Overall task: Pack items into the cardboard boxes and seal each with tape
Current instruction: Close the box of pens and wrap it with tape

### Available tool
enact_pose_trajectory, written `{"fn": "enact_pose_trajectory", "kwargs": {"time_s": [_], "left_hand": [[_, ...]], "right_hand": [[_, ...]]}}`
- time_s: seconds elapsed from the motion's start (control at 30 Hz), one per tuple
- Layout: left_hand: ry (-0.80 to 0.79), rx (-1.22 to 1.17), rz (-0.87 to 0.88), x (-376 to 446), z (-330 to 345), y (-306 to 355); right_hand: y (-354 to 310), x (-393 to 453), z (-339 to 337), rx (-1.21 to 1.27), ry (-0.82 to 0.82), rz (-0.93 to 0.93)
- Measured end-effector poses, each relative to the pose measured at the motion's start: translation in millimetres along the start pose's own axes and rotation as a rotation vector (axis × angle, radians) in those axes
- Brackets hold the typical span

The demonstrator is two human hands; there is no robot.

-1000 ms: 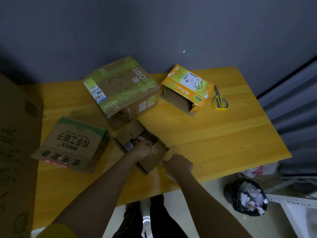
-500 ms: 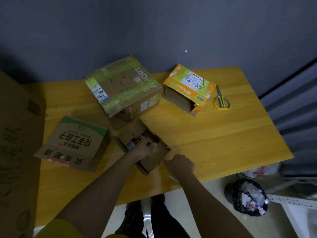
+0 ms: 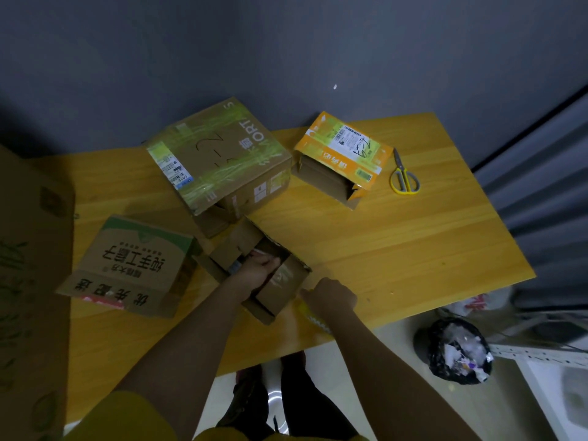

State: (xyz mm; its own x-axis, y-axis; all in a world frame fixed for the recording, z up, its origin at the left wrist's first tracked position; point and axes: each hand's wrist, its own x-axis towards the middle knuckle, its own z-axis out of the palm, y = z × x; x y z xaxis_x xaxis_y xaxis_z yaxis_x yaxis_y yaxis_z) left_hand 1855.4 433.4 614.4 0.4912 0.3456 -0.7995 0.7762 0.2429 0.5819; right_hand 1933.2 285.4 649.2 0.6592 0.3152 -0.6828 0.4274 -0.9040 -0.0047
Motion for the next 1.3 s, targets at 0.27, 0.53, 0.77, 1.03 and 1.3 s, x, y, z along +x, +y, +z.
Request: {"fn": "enact_pose_trajectory", "kwargs": {"time_s": [0.27,0.53,0.77,1.03,1.3], "left_hand": [[-0.005,0.24,0.056,-0.5,2.3,2.5],[0.149,0.534,0.304,-7.8,0.7,4.7],[0.049,0.596,0.198,-14.2,13.3,9.3],[0.041,0.585,0.206,-14.1,12.3,6.5],[0.011,0.669,0.258,-2.5,-5.2,20.1]], "right_hand": [[-0.8,0.3,0.2,0.008,-0.011,0.01],[-0.5,3.0,2.6,0.013,-0.007,0.015],[-1.4,1.4,2.1,-0.001,-0.002,0.007],[17.0,-1.3,-4.0,0.126,-0.092,-0.068],[32.8,-14.4,-2.7,0.531,-0.18,-0.186]]}}
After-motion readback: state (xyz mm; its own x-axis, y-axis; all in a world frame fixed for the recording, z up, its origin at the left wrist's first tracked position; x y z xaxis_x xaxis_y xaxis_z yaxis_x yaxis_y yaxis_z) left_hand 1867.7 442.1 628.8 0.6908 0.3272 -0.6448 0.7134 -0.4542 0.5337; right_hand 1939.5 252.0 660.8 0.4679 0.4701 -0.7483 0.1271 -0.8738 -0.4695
